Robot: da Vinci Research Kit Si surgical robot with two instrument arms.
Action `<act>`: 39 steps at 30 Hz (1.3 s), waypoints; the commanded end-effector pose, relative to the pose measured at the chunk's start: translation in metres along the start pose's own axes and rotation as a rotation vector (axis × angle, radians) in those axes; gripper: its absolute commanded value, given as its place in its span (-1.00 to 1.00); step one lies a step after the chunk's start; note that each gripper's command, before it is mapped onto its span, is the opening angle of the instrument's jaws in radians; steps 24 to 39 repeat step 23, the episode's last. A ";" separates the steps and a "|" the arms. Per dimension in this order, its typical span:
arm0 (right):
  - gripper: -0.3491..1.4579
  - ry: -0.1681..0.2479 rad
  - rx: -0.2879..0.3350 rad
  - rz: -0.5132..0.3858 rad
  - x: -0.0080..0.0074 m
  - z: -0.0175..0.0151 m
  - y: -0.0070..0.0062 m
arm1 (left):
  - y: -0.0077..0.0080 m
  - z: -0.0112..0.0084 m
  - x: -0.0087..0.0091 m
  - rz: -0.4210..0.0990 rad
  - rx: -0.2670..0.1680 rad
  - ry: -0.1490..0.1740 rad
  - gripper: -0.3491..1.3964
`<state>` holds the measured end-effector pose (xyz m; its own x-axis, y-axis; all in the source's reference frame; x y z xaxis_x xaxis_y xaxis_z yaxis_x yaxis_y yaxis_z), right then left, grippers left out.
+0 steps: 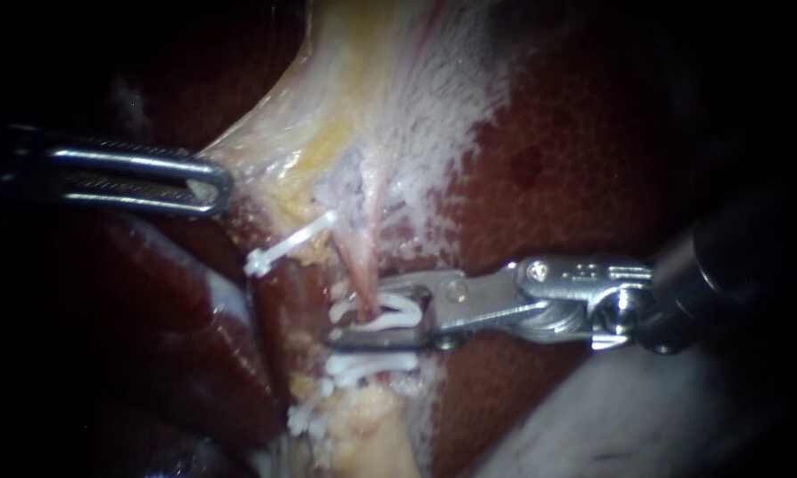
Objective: Clipping third clip right tube
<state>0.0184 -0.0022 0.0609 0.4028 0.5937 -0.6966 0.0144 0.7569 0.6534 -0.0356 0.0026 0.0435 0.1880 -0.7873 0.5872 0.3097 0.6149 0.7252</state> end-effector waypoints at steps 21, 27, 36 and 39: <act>-0.84 0.000 0.001 0.005 -0.0002 0.0000 -0.0001 | 0.0000 0.0002 0.0000 0.000 0.000 0.000 -1.00; -0.84 0.000 0.001 0.005 -0.0002 0.0000 -0.0001 | 0.0000 0.0002 0.0000 0.000 -0.001 0.000 -1.00; -0.84 0.000 0.001 0.005 -0.0002 0.0000 -0.0001 | 0.0000 0.0002 0.0000 0.000 -0.001 0.000 -1.00; -0.84 0.000 0.001 0.005 -0.0002 0.0000 -0.0001 | 0.0000 0.0002 0.0000 0.000 -0.001 0.000 -1.00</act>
